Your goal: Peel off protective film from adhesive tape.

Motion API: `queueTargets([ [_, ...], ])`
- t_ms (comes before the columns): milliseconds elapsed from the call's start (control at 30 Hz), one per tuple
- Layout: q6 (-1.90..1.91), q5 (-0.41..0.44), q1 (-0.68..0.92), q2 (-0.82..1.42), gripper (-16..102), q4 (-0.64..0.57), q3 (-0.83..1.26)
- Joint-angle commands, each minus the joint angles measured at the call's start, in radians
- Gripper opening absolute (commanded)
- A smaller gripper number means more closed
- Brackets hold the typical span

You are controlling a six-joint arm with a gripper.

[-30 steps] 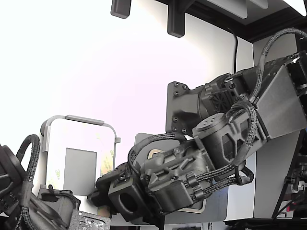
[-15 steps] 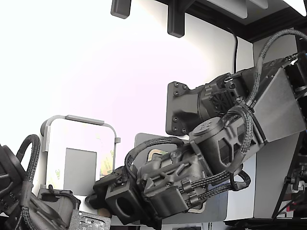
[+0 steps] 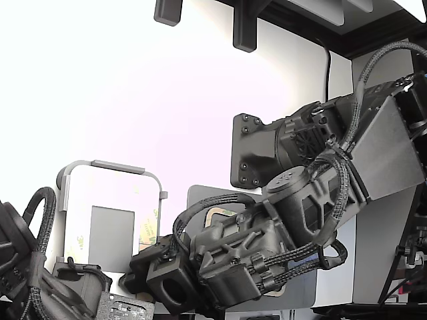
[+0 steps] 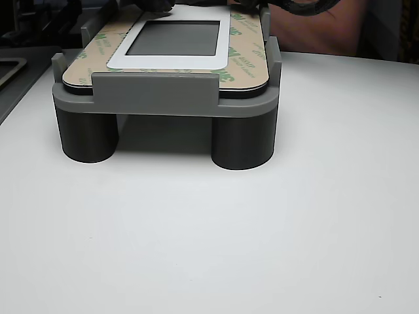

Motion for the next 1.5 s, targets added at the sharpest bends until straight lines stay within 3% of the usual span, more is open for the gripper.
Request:
queueTargets([
  [0, 0.000, 0.002, -0.008, 0.021, -10, -0.003, -0.025],
  [1467, 0.023, 0.026, 0.015, 0.040, -10, 0.002, 0.003],
])
